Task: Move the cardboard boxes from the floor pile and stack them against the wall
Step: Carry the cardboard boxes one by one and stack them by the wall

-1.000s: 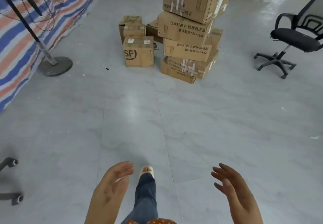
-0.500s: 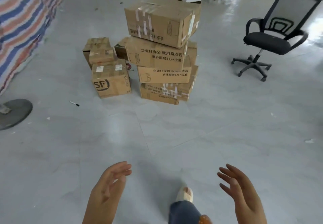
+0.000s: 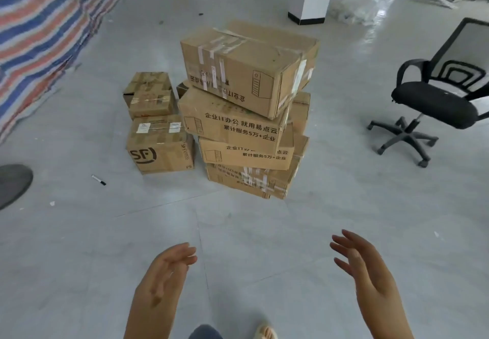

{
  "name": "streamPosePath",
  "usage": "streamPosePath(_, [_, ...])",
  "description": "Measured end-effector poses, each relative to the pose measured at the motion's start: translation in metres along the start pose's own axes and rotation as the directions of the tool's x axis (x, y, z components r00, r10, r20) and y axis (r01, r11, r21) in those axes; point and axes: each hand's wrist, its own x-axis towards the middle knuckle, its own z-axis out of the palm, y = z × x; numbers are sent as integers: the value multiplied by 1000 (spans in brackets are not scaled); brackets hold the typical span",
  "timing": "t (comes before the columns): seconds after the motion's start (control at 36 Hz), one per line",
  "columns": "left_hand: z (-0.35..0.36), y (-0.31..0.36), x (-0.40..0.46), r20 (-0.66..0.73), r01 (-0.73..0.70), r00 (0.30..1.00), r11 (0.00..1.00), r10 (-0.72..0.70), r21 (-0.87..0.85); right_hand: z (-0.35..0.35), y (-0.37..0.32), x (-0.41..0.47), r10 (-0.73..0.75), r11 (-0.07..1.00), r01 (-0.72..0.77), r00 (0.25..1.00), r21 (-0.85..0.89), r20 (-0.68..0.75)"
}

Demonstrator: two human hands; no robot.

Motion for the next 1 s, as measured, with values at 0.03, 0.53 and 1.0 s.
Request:
streamPosePath(0.03, [3,0,10,-6,-1,1000,1000,1,11,4,1,13,10,1000,-10,1000,9,-2])
streamPosePath(0.53, [-12,1,307,10,-62,998,998,62,16,143,-23,231,-11,1000,13,991,13,-131])
streamPosePath(1.0, [3,48,591,222,-193,963,969,156,154,203,-78,432,13,991,-43,975,-130,-222])
